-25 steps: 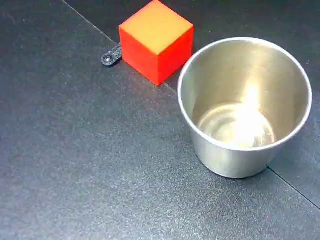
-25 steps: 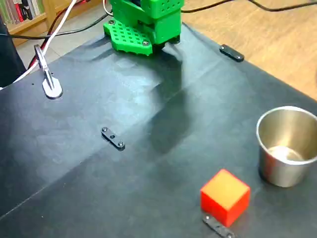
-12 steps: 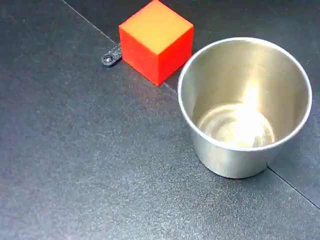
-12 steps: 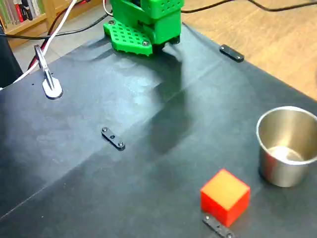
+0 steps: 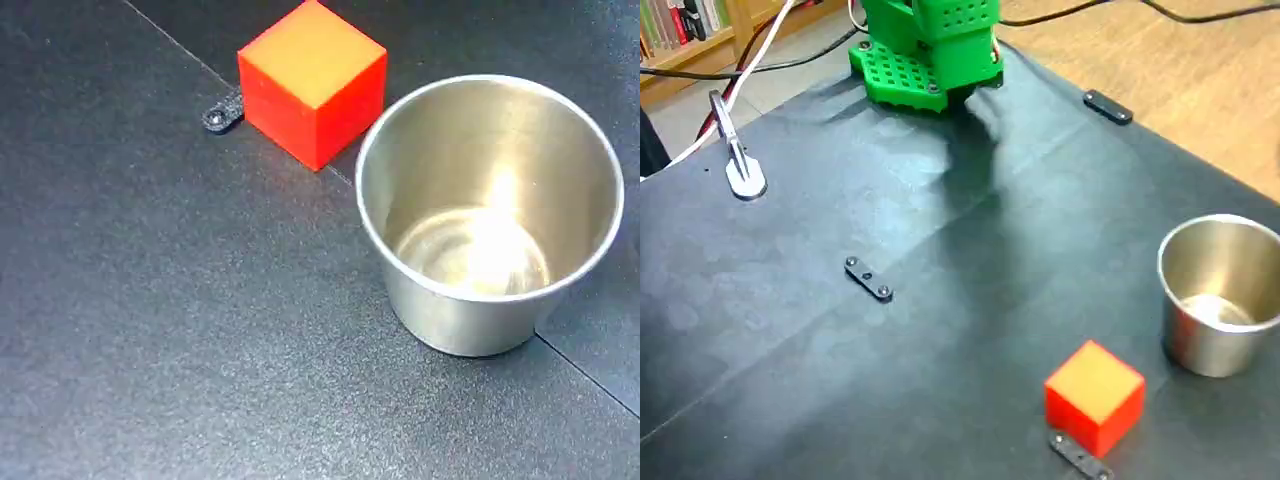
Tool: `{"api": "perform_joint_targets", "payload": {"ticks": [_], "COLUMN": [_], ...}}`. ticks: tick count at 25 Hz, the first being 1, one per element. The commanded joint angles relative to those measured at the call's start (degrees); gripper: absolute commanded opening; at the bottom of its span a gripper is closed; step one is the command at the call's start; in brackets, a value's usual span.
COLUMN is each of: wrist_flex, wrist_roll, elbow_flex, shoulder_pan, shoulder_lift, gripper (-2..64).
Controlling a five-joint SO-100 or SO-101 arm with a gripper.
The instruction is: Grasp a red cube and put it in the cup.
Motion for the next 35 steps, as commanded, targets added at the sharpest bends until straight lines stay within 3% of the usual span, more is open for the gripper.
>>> {"api": "perform_joint_targets", "payload": {"ticks": [1,8,13,16,23,31,35], "wrist_flex": [-4.3,-19.2,-19.3,-19.3,-20.1,-20.6,-26.4], "wrist_roll": [-4.4,-24.3,-32.4,-32.9,-33.0,-31.9,-31.8], "elbow_flex": [-1.3,-1.2,-1.3,-1.3,-1.3,-1.4,-1.4], "shoulder_pan": [3.3,5.5,5.5,5.5,4.7,4.5,4.4], "shoulder_lift": [-5.8,-17.3,-25.4,-28.7,-35.1,-41.7,-43.6], "gripper": [25.8,25.9,26.2,27.0,40.1,41.5,40.6]}}
